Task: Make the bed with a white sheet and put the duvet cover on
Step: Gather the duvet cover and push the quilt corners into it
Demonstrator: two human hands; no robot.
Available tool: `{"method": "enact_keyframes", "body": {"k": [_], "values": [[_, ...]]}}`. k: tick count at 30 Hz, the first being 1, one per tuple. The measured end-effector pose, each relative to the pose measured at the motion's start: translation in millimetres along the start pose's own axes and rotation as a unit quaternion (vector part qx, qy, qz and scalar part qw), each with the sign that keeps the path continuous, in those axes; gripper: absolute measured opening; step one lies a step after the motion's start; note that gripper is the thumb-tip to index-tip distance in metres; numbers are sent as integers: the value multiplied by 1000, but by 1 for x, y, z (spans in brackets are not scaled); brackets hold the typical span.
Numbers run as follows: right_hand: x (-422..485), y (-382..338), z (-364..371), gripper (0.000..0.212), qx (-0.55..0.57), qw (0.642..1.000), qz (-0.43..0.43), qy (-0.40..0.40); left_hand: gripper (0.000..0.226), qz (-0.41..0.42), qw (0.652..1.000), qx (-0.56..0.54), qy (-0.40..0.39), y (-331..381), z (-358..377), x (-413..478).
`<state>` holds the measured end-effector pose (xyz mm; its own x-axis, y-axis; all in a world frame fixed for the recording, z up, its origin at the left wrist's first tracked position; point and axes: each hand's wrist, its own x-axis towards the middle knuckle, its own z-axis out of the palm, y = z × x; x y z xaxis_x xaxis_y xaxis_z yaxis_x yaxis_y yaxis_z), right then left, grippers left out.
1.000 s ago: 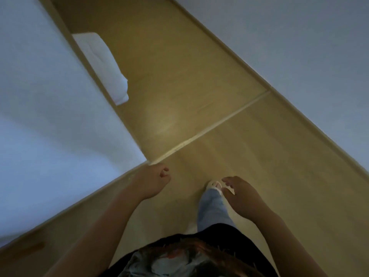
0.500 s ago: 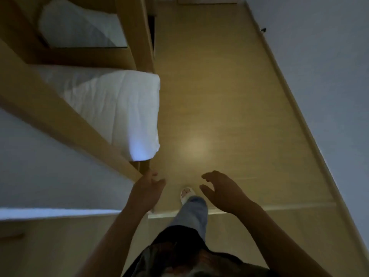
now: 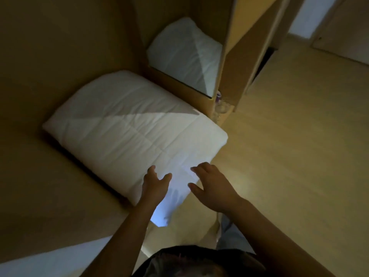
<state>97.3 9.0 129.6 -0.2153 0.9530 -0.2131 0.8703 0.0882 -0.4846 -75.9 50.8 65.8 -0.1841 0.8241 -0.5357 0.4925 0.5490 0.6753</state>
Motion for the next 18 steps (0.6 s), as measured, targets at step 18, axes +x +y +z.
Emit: {"method": "enact_keyframes", "body": {"k": [18], "values": [[172,15,137,97,-313,845,-295,-317,102,-278,855,-349,267,-118,85,68]]}}
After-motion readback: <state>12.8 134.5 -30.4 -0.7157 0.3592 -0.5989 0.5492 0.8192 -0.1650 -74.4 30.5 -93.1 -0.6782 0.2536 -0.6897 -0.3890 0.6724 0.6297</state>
